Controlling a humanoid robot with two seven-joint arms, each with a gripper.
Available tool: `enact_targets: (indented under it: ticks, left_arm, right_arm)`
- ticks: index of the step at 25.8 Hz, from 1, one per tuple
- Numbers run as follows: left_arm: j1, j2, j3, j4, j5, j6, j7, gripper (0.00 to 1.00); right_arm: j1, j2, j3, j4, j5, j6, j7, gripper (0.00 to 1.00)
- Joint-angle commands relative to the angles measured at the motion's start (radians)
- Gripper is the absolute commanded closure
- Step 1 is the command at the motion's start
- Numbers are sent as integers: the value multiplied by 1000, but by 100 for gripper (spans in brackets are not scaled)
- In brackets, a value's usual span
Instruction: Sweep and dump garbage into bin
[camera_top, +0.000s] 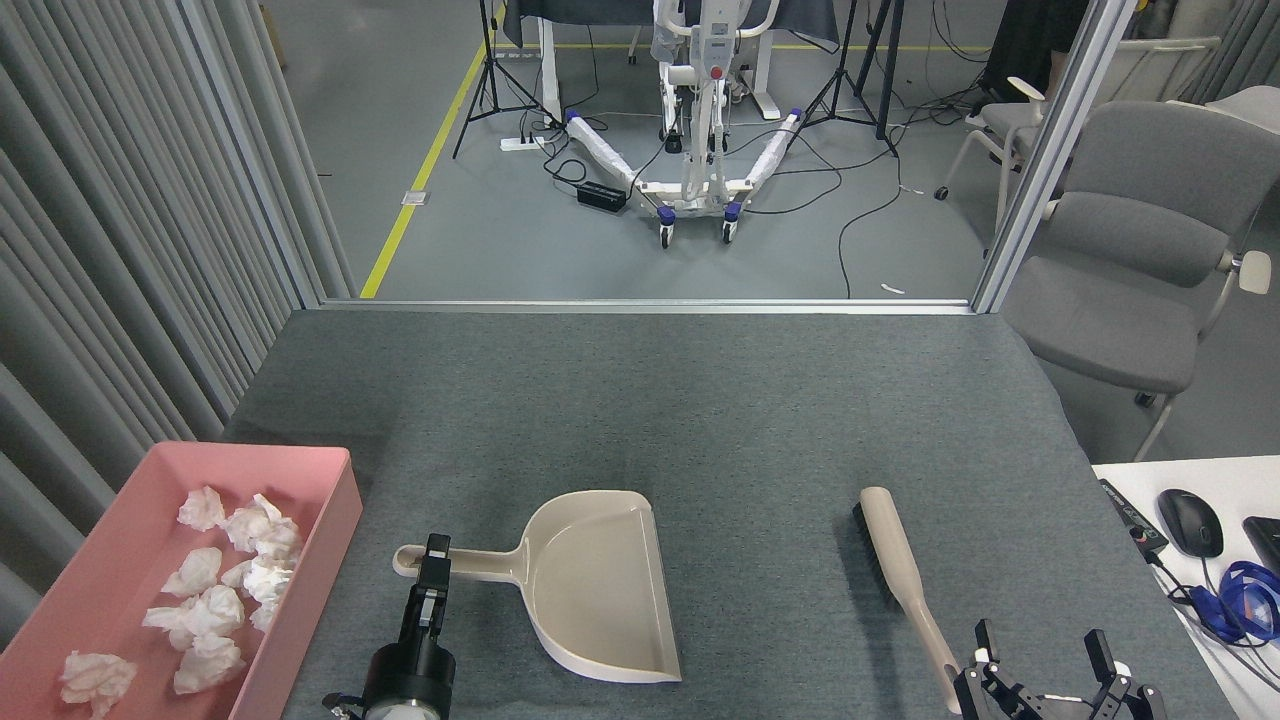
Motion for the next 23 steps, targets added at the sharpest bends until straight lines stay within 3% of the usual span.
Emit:
enact_targets:
  ticks: [1, 7, 15, 18, 23]
  left_arm:
    - [-1, -4, 4, 10, -6, 0, 6, 0]
    - [5, 3, -5, 18, -7, 1, 0, 0]
    - [169, 6, -9, -130, -37, 4, 15, 0]
    - [246, 26, -7, -260, -193, 27, 55, 0]
    - [338, 30, -2, -459, -535, 162, 107, 0]
  right_arm:
    - [1, 0, 0, 0, 0, 0, 0, 2]
    - [-1, 0, 6, -2, -2, -2, -2, 2]
    - [-38, 2, 48, -2, -8, -14, -6, 2]
    - [-36, 2, 53, -2, -8, -14, -6, 2]
    - [-35, 5, 53, -9, -11, -11, -8, 2]
